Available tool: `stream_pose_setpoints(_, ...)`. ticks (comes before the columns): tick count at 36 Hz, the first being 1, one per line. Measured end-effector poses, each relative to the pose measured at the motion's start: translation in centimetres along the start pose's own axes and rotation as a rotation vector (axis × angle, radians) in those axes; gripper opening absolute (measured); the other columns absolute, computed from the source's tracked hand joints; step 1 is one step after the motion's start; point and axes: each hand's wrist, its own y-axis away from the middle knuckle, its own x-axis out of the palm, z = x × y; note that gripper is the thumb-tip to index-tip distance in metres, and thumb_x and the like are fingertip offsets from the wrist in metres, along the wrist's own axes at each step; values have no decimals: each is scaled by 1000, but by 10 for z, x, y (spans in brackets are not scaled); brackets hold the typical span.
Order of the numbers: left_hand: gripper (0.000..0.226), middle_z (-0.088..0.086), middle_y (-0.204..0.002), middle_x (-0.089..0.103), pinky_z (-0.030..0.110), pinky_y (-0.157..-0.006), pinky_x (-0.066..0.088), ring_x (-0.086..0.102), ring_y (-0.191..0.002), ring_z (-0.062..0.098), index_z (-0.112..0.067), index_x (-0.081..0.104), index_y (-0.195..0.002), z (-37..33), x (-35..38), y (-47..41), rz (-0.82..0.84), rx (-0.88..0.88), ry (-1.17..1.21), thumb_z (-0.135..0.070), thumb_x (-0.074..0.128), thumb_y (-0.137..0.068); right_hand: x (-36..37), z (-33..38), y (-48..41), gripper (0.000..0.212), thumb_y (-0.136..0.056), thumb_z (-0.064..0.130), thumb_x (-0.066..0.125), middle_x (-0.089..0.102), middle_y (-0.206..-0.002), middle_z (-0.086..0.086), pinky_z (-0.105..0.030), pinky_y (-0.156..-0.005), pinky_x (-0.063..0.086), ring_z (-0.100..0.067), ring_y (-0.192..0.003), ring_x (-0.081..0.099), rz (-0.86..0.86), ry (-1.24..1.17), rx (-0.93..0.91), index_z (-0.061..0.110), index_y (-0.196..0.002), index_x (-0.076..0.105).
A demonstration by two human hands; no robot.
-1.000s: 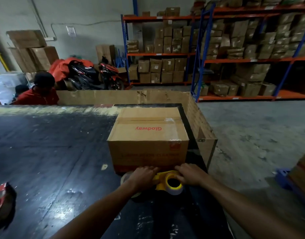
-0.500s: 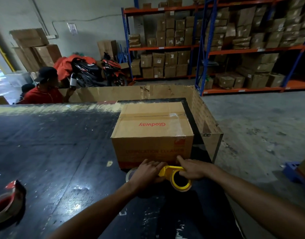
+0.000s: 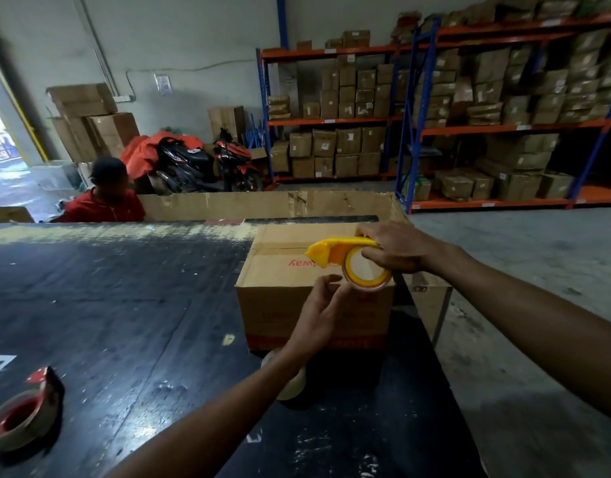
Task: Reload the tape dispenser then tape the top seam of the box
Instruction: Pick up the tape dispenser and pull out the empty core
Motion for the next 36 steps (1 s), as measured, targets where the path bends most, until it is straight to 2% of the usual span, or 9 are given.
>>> stream_pose_setpoints(2, 40, -1, -125, 68, 35, -90, 60, 69, -113, 12, -21, 48, -139, -14, 3, -13, 86, -41, 107, -39, 49, -103, -10, 3, -7, 20, -98, 40, 53, 59, -92, 3, -36, -67, 40, -18, -80, 56, -31, 47, -24, 21, -106, 56)
stream_pose_setpoints(6, 27, 15, -124, 70, 49, -101, 54, 69, -116, 23, -11, 59, -124, -35, 3, -31, 7, -18, 148, -26, 54, -102, -27, 9, -16, 23, -98, 43, 55, 59, -94, -1, -35, -67, 38, -21, -83, 56, -53, 108, -33, 21, -103, 54)
stream_pose_setpoints(9, 22, 13, -122, 71, 43, -101, 55, 70, -114, 22, -15, 63, -120, -38, -1, -39, -59, -23, 159, -23, 58, -100, -42, 14, -19, 54, -92, 68, 56, 63, -103, -2, -40, -75, 51, -21, -88, 60, -18, 101, -3, 19, -115, 56)
stream_pose_setpoints(13, 29, 9, -119, 73, 37, -98, 57, 71, -111, 17, -12, 64, -122, -37, -5, -41, -97, 42, 41, -27, 63, -98, -62, 24, -23, 97, -64, 97, 45, 68, -107, -4, -42, -81, 56, -22, -93, 64, 45, 76, 46, 20, -120, 62)
stream_pose_setpoints(17, 45, 5, -125, 71, 39, -103, 54, 67, -117, 10, -7, 61, -132, -32, -8, -38, -155, 35, -44, -32, 67, -94, -82, 30, -30, 84, -70, 88, 50, 71, -105, -4, -37, -77, 52, -20, -95, 64, -19, 63, 43, 19, -113, 71)
stream_pose_setpoints(21, 45, 3, -127, 71, 32, -103, 53, 65, -119, 8, -9, 63, -130, -30, -9, -35, -182, 38, -58, -32, 69, -92, -93, 41, -34, 81, -71, 81, 60, 70, -113, -5, -28, -72, 50, -21, -100, 64, -41, 105, -18, 17, -118, 72)
stream_pose_setpoints(25, 41, -8, -112, 71, 10, -81, 53, 64, -96, -13, -11, 66, -124, -32, -9, -36, -235, 54, -49, -31, 72, -90, -95, 50, -38, 80, -72, 81, 63, 70, -125, -6, -35, -81, 53, -24, -109, 64, -88, 192, -66, 18, -121, 72)
stream_pose_setpoints(32, 33, -5, -109, 74, 23, -90, 57, 68, -104, -2, -14, 70, -118, -35, -14, -35, -286, 98, -49, -30, 73, -90, -99, 51, -42, 93, -65, 93, 52, 72, -119, -6, -41, -82, 56, -24, -103, 66, -134, 222, -53, 21, -121, 71)
stream_pose_setpoints(36, 30, -7, -108, 74, 20, -89, 55, 68, -103, -4, -12, 69, -117, -35, -15, -28, -234, 140, -56, -27, 71, -91, -106, 50, -43, 94, -64, 92, 50, 72, -118, -6, -42, -85, 56, -23, -103, 65, -131, 198, -38, 19, -119, 72)
